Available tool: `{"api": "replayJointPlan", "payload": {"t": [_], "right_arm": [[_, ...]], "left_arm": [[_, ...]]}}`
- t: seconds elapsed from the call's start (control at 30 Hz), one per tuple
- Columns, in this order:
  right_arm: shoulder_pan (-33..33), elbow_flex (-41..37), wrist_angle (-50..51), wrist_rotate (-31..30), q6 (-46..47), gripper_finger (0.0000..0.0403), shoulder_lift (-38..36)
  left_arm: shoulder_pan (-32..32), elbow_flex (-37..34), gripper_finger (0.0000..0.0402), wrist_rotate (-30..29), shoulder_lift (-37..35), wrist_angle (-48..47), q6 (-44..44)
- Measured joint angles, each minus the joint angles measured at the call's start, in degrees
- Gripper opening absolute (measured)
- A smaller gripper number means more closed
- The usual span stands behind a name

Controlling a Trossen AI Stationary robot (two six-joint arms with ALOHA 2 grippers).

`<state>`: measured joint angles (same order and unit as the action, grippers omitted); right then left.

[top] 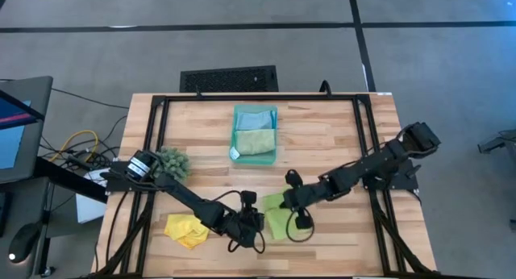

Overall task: Fold microfiber towels
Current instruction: Fold the light green microfiber cloth

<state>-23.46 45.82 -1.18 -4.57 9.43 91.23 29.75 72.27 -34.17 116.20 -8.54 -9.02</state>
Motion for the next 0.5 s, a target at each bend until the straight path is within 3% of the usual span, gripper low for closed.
{"api": "replayJointPlan", "payload": {"t": [0.23, 0.4, 0.5], "right_arm": [[3.6, -3.1, -2.8, -1.7, 3.0, 0.0011, -0.1], [4.0, -3.3, -3.7, -2.1, 3.0, 0.0015, -0.1], [3.7, -3.3, -3.9, -2.0, 3.6, 0.0017, -0.1]], "left_arm": [[-0.9, 0.0, 0.0022, 3.0, 0.2, 1.5, -0.4], [-1.1, 0.0, 0.0022, 4.5, 2.1, 7.9, 1.1], [-1.2, -0.1, 0.0022, 9.3, 4.4, 13.6, 3.0]]}}
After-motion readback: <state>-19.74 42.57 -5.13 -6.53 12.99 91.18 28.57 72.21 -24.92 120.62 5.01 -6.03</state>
